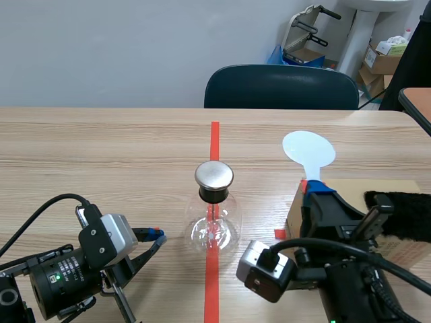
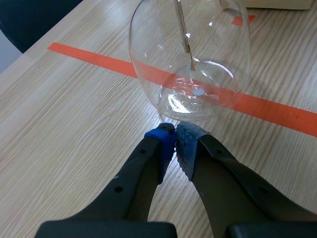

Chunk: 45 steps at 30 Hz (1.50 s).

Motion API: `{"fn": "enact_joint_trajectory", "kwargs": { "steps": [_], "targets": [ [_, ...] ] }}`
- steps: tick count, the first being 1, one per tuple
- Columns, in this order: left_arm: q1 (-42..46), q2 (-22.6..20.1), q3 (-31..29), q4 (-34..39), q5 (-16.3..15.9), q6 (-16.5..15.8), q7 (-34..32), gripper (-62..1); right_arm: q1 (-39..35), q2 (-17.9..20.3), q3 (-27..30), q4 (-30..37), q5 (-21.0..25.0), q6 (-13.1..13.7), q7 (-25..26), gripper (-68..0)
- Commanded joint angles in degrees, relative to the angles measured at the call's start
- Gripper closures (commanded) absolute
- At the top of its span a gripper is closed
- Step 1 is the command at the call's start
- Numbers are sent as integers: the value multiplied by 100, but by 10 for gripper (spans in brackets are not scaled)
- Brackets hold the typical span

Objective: Do the electroscope experiment

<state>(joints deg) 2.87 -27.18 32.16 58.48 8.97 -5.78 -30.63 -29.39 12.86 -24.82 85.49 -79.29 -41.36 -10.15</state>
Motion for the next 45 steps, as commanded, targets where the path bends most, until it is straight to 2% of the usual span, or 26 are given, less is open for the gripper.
{"fn": "enact_joint_trajectory", "kwargs": {
  "steps": [1, 8, 17, 35, 45],
  "targets": [
    [-4, -52, -42, 44, -13, 24, -85, -55, 81, 13, 39, 144, 2, -350, -131, -18],
    [-2, -52, -42, 44, -13, 24, -85, -55, 81, 15, 39, 144, 0, -350, -564, -18],
    [-2, -66, -42, 44, -15, 24, -85, -55, 81, 15, 39, 144, -2, -350, -407, -18],
    [-2, -66, -42, 44, -15, 24, -85, -55, 81, 15, 39, 144, -2, -350, 1823, -18],
    [-2, -66, -42, 44, -15, 24, -85, -55, 81, 15, 39, 144, -2, -350, 2645, -18]
  ]
}}
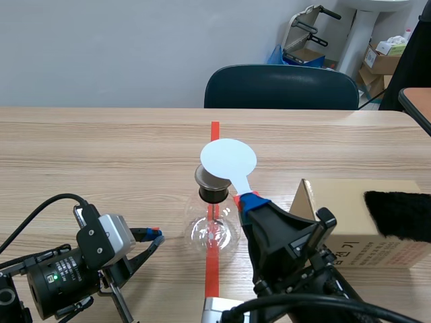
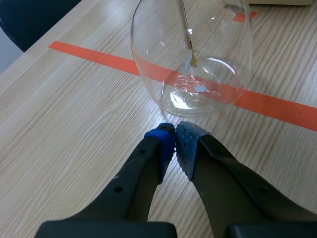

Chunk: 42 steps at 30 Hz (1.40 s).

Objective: Do the electroscope experiment

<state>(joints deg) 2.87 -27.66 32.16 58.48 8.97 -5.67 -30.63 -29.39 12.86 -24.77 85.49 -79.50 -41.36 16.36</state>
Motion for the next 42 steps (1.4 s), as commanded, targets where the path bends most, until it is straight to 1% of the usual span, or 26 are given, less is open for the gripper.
{"fn": "enact_joint_trajectory", "kwargs": {
  "steps": [1, 9, 34, 39, 42],
  "targets": [
    [-2, -17, -42, 44, -15, 13, -85, -55, 81, 15, 35, 144, 22, -350, 42, -18],
    [-2, -15, -42, 44, -15, 13, -85, -55, 81, 15, 35, 144, 22, -350, 295, -18],
    [-2, -15, -42, 44, -15, 13, -85, -55, 81, 15, 35, 144, 22, -350, 282, -18],
    [-2, -15, -42, 44, -15, 13, -85, -55, 81, 17, 35, 144, 20, -350, 35, -18],
    [-2, -15, -42, 44, -15, 13, -85, -55, 81, 17, 35, 144, 20, -350, -264, -18]
  ]
}}
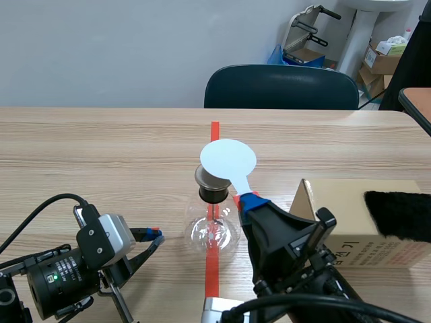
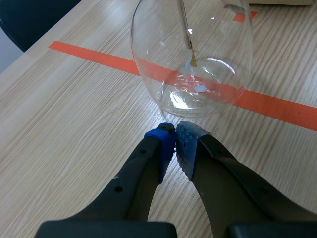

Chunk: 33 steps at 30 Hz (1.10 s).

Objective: Do the electroscope experiment

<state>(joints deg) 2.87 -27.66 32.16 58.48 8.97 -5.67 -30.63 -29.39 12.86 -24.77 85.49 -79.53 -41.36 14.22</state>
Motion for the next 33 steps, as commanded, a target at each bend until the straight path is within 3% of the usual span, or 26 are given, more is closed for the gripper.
{"fn": "enact_joint_trajectory", "kwargs": {
  "steps": [1, 16, 22, 33],
  "targets": [
    [-2, -15, -42, 44, -15, 13, -85, -55, 81, 17, 35, 144, 22, -350, -177, -18],
    [-2, -15, -42, 44, -15, 13, -85, -55, 81, 17, 39, 144, 20, -350, -2046, -18],
    [-2, -15, -42, 44, -15, 13, -85, -55, 81, 17, 39, 144, 20, -350, -2297, -18],
    [-2, -15, -42, 44, -15, 13, -85, -55, 81, 17, 39, 144, 20, -350, -2291, -18]
  ]
}}
